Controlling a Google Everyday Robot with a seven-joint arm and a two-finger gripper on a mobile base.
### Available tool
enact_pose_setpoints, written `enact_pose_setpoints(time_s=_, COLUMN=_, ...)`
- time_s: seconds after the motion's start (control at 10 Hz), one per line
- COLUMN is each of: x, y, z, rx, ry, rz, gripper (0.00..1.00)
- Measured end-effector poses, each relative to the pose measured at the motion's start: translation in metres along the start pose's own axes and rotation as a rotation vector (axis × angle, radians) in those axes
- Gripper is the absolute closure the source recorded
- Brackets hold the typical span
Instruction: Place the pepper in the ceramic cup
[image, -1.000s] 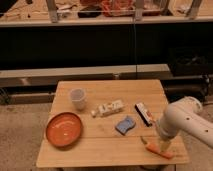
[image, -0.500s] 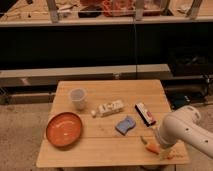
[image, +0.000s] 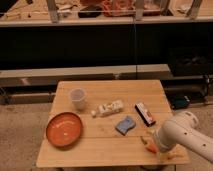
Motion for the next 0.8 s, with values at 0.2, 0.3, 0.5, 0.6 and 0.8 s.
enact_pose_setpoints(time_s=0.2, x=0.000, y=0.007, z=0.016, rx=-0.017, ry=-0.019, rz=-0.006, gripper=0.20)
enact_pose_setpoints(time_s=0.3, x=-0.001, y=0.009, z=0.019, rx=-0.021, ry=-0.023, rz=-0.009, gripper=0.20)
enact_pose_setpoints(time_s=0.5, x=-0.003, y=0.009, z=0.022, rx=-0.024, ry=-0.029, rz=-0.010, gripper=0.20)
enact_pose_setpoints(time_s=0.6, x=-0.003, y=0.010, z=0.026, rx=-0.033, ry=-0.036, rz=-0.011, gripper=0.20)
enact_pose_setpoints(time_s=0.8, x=-0.003, y=0.013, z=0.034, rx=-0.045, ry=-0.041, rz=-0.013, gripper=0.20)
